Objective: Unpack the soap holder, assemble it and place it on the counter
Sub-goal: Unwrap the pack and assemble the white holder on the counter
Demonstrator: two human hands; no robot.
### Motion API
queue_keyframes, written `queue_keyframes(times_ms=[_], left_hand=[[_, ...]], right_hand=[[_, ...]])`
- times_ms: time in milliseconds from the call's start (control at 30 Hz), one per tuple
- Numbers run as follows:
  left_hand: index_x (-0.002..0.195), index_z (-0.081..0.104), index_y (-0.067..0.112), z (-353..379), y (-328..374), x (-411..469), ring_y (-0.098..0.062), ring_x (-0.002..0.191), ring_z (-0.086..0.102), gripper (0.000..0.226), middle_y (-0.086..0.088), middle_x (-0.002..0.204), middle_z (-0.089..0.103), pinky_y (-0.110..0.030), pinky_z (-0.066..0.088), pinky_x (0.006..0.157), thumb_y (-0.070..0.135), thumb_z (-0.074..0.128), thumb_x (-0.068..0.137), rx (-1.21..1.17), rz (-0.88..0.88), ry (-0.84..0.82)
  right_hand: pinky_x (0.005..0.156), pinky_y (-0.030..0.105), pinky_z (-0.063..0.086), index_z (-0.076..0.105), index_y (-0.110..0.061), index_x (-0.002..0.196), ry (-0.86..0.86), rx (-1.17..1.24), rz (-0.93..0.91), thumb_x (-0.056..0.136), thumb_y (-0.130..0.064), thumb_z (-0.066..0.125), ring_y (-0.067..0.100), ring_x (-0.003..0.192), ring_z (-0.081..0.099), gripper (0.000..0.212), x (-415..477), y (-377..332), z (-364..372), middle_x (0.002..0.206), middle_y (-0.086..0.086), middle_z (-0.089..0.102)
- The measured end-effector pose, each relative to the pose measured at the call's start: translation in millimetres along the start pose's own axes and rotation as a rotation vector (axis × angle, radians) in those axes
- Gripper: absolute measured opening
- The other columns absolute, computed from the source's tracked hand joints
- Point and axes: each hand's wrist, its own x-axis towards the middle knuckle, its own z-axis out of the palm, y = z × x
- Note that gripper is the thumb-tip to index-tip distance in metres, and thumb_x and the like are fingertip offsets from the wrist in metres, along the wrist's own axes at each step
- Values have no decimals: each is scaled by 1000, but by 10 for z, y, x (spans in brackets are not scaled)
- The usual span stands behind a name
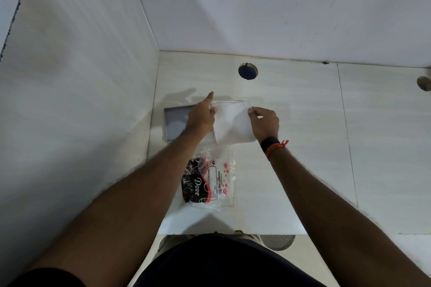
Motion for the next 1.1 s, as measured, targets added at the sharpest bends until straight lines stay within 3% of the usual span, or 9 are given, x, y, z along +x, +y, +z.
queue_keyframes(times_ms=[100, 200, 367, 500, 633, 733, 933, 1033, 1100], left_hand=[[137, 56, 17, -15, -19, -22, -34, 107, 66, 41, -16, 118, 68, -38, 53, 94, 24, 55, 97, -23, 39, 4], [136, 56, 14, -83, -36, -35, -27, 114, 58, 58, -14, 129, 53, -28, 44, 94, 39, 70, 85, 6, 106, -58], [155, 19, 13, -154, -78, -70, -27, 150, 17, 129, -7, 164, 10, -45, 23, 120, 49, 90, 54, 227, 215, -292], [155, -4, 11, -75, -106, -164, -29, 152, -1, 151, -13, 165, 0, -47, 11, 123, 44, 94, 45, 426, 318, -354], [155, 5, 9, -47, -68, -130, -32, 148, 14, 141, -14, 160, 17, -43, 20, 120, 34, 95, 49, 446, 316, -304], [155, 13, 8, -66, 8, -58, -34, 142, 28, 130, -16, 155, 29, -43, 27, 116, 30, 93, 54, 468, 330, -290], [157, 4, 15, -161, 20, -108, -31, 150, 11, 127, -9, 164, 8, -48, 23, 119, 46, 85, 65, 415, 305, -338], [156, 17, 14, -193, 0, -210, -29, 150, 15, 95, -8, 164, 12, -50, 29, 117, 38, 73, 82, 430, 386, -194], [155, 22, 13, -164, -34, -290, -26, 149, 18, 86, -8, 164, 16, -47, 34, 115, 29, 71, 85, 478, 457, -172]], right_hand=[[83, 25, 42, 73, -13, 106, 11, -13, -25, 95, -24, 57, 22, 99, 64, 23, -20, 33, -12, 106, 3, 74], [82, 26, 40, 67, -12, 112, 27, -20, -16, 96, -20, 54, 20, 96, 60, 22, -20, 34, -15, 109, 5, 70], [99, 33, 44, 54, -13, 132, 30, 120, 42, 99, -29, 47, 25, 113, 57, 37, -92, 37, 32, 133, 11, 56], [113, 50, 34, 29, -17, 151, -125, 31, -96, 93, -37, 47, 34, 136, 38, 64, -218, 80, 143, 151, 16, 39], [113, 54, 33, 21, -18, 154, -172, 44, -76, 96, -21, 45, 37, 135, 37, 63, -196, 50, 235, 151, 18, 37], [111, 48, 35, 20, -17, 154, -143, 70, -5, 99, -15, 41, 37, 134, 40, 60, -193, 7, 258, 149, 20, 37], [113, 51, 34, 12, -14, 156, -162, 51, 5, 100, -26, 47, 37, 141, 34, 68, -224, -21, 167, 156, 19, 29], [118, 48, 28, 22, -11, 155, -102, -114, -235, 93, -25, 60, 34, 144, 29, 73, -194, -20, -76, 156, 17, 33], [121, 42, 22, 31, -14, 153, -213, -291, -431, 88, -24, 68, 29, 147, 23, 75, -130, -44, -262, 159, 11, 32]])
